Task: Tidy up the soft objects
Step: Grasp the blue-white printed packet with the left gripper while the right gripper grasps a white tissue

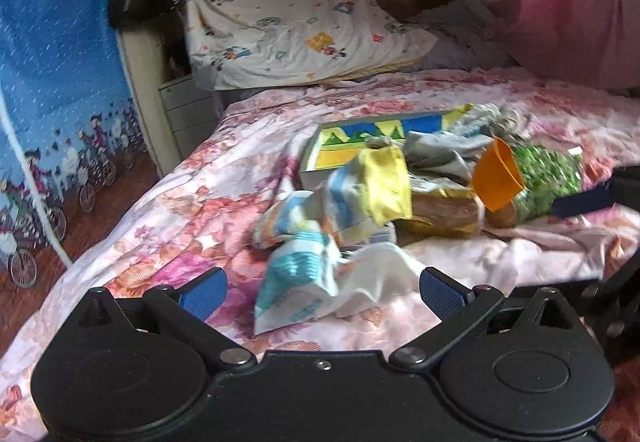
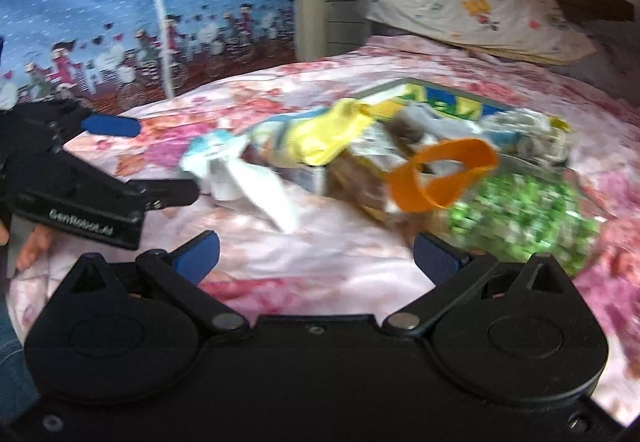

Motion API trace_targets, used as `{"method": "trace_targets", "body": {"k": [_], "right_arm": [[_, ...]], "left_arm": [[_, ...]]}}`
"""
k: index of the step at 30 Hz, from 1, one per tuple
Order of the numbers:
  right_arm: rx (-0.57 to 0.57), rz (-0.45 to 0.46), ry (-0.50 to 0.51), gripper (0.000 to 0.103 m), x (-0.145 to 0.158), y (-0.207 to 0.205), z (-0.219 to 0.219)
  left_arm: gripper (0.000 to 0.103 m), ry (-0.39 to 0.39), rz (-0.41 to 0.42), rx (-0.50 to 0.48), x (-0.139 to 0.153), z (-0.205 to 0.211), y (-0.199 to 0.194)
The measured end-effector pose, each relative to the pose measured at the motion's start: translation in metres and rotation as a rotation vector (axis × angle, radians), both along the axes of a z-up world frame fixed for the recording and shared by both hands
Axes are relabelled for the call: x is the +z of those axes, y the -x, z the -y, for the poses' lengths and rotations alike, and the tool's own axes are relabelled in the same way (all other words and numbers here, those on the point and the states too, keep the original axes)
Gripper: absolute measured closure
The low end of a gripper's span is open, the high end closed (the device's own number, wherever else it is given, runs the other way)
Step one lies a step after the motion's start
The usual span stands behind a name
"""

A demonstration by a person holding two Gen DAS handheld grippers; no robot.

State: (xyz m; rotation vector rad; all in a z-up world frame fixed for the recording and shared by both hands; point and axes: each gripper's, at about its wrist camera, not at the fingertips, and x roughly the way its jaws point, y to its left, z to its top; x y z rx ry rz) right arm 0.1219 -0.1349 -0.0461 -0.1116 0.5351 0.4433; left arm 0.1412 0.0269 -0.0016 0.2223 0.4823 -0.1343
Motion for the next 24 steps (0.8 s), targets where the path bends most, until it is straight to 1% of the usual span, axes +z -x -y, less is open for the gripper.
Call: {"method": "trace_targets", "body": {"k": [3,6,9,11,15,17,20,21,23,24], "right_arm": [[0.043,-0.017,-0.028,0.001,-0.001,-0.011,-0.016],[0.074,-0.031,-0.04,0.004,-0.001,-0.019,-0.027],[0.094,-0.04,-0.033,0.012,-0.004,-0.029,-0.042],[0.109,-0.041,-0.033,0.021,-0.005,-0.035,-0.049],[0.144,-0.008,-0.036,0.027,0.001,-0.04,-0.061],[0.157,0.007,-0.025,0.033,0.003,-0.043,-0.069],[0.171,0.019,-0.003,0.04,0.004,-0.047,-0.075],[0.174,0.02,0.003,0.041,0.003,-0.047,-0.077],[0.176,0.022,0.012,0.049,0.002,-0.049,-0.08],[0.177,0.02,0.016,0.05,0.002,-0.05,-0.081]], "left_arm": [[0.008,0.054,-0.029,0.034,0.0,-0.012,-0.009],[0.009,0.11,-0.056,0.084,0.001,-0.025,-0.019],[0.011,0.203,-0.084,0.124,0.001,-0.036,-0.031],[0.015,0.268,-0.111,0.143,-0.001,-0.045,-0.04],[0.021,0.372,-0.157,0.165,-0.008,-0.057,-0.051],[0.024,0.413,-0.168,0.162,-0.011,-0.06,-0.055],[0.028,0.443,-0.187,0.158,-0.014,-0.06,-0.06],[0.029,0.445,-0.193,0.157,-0.015,-0.06,-0.062],[0.03,0.444,-0.203,0.156,-0.018,-0.059,-0.064],[0.031,0.446,-0.208,0.155,-0.019,-0.059,-0.066]]}}
